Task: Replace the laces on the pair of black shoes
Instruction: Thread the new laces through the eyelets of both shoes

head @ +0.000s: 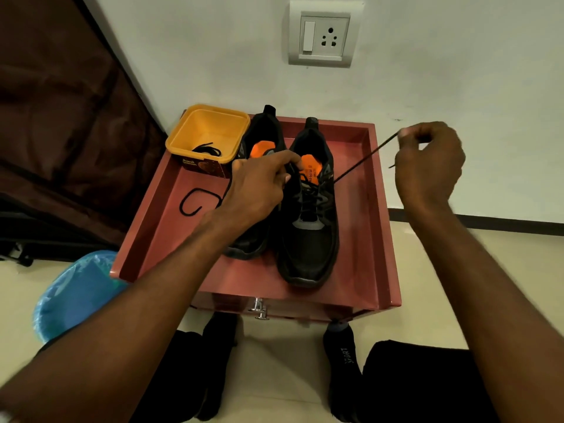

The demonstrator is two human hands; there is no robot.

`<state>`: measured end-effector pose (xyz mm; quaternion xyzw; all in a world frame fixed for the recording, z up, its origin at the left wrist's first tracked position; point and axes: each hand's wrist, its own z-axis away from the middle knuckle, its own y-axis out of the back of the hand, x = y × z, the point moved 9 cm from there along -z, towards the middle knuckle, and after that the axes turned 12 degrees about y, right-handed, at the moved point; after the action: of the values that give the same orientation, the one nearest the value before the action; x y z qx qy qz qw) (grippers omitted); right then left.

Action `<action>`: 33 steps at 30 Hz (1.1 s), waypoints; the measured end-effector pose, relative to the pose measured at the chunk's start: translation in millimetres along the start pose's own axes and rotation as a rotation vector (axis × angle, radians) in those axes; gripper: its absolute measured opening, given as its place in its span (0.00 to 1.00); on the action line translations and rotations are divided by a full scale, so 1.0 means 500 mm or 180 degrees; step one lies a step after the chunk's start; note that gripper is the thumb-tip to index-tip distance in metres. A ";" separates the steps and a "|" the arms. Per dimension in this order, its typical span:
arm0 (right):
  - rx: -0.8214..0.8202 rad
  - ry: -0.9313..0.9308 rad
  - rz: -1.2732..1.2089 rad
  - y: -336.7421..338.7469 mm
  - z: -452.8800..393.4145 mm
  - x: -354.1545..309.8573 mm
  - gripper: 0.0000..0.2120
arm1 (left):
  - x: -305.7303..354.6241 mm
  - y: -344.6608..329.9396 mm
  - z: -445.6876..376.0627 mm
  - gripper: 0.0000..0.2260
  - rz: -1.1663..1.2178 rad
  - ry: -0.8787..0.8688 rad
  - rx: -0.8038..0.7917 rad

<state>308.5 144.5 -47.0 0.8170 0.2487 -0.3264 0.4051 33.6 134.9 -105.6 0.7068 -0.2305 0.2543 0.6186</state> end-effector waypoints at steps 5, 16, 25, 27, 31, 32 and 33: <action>-0.1696 0.0700 0.0460 -0.114 0.078 -0.047 0.22 | 0.008 -0.004 -0.001 0.13 -0.0007 -0.0029 -0.0003; -0.0095 0.0221 0.0401 0.006 0.006 -0.002 0.08 | 0.010 0.008 0.004 0.16 0.0010 -0.0062 -0.0040; -0.1946 0.0497 0.0471 -0.126 0.075 -0.031 0.09 | 0.011 0.015 0.004 0.18 -0.0041 0.0002 -0.0055; -0.1203 0.0440 0.0794 -0.063 0.036 -0.022 0.05 | 0.001 0.015 0.001 0.16 -0.0014 0.0075 -0.0071; -0.1300 0.0720 0.0962 -0.070 0.045 -0.033 0.12 | -0.004 0.018 -0.003 0.07 -0.0067 0.0107 -0.0109; -0.1606 0.0745 0.0834 -0.094 0.061 -0.039 0.13 | -0.003 0.017 -0.004 0.03 -0.0099 0.0094 -0.0134; -0.1943 0.0737 0.0698 -0.119 0.079 -0.042 0.13 | 0.001 0.017 -0.004 0.01 -0.0135 0.0064 -0.0161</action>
<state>241.4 141.7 -79.2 0.7117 0.2898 -0.0965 0.6326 28.5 135.8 -98.5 0.6931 -0.2156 0.2422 0.6438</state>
